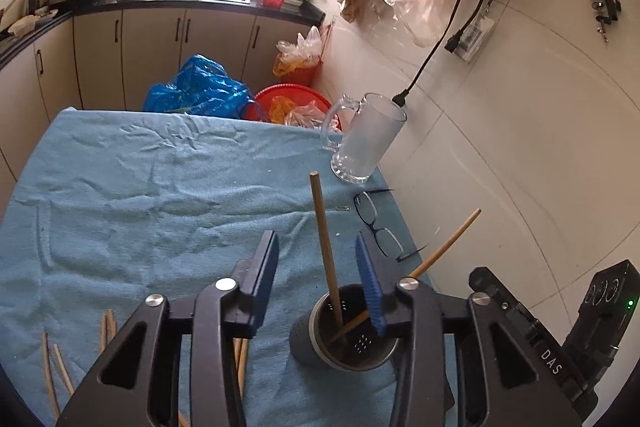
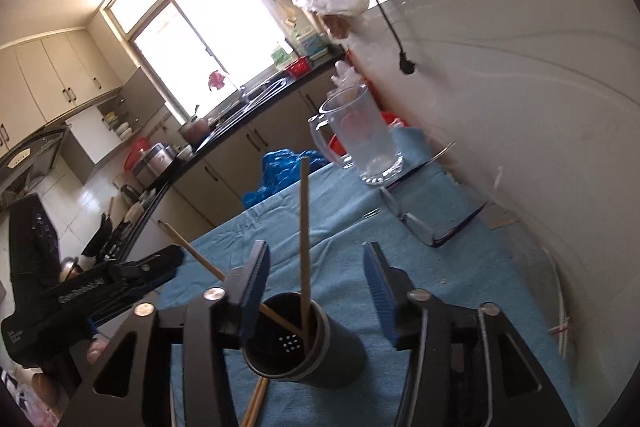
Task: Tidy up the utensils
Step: 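Lower the left tool's chopstick into the black cup and open while the right tool does likewise, then move both open tools back over the remaining chopsticks on the cloth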
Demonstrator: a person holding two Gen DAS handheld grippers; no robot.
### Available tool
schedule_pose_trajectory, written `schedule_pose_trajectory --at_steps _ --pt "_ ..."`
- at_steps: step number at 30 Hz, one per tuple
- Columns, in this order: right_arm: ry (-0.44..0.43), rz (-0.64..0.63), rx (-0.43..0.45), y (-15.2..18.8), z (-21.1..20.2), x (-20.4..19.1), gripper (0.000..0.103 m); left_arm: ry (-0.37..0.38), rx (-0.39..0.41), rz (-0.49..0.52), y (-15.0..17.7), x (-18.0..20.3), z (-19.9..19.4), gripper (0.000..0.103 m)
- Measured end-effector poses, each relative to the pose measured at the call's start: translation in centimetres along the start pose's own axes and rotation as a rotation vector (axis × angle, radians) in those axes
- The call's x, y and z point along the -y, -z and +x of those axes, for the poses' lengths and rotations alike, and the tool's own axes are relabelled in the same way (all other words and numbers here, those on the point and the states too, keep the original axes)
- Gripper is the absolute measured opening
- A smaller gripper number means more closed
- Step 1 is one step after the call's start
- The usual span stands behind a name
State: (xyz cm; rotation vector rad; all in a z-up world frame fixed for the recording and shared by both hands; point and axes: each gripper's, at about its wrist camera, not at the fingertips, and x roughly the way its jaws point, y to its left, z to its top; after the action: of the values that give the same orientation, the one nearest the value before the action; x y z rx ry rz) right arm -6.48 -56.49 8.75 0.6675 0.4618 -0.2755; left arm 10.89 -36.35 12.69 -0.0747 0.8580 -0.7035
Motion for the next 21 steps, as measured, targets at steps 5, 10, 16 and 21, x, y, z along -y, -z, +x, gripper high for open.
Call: schedule_pose_trajectory --at_steps 5,10,16,21 --pt "0.075 -0.007 0.020 0.5 -1.3 0.0 0.078 -0.015 0.027 -0.003 0.8 -0.4 -1.7 0.050" --pt "0.123 -0.022 0.022 1.6 -2.3 -0.1 0.084 -0.035 0.042 0.001 2.1 -1.3 -3.5 0.058" --pt "0.124 -0.028 -0.007 3.4 -2.9 -0.1 0.084 -0.075 0.033 -0.003 5.0 -3.4 -5.4 0.059" --pt "0.118 -0.060 -0.061 5.8 -2.9 -0.9 0.084 -0.083 -0.001 -0.023 7.9 -5.6 -6.7 0.059"
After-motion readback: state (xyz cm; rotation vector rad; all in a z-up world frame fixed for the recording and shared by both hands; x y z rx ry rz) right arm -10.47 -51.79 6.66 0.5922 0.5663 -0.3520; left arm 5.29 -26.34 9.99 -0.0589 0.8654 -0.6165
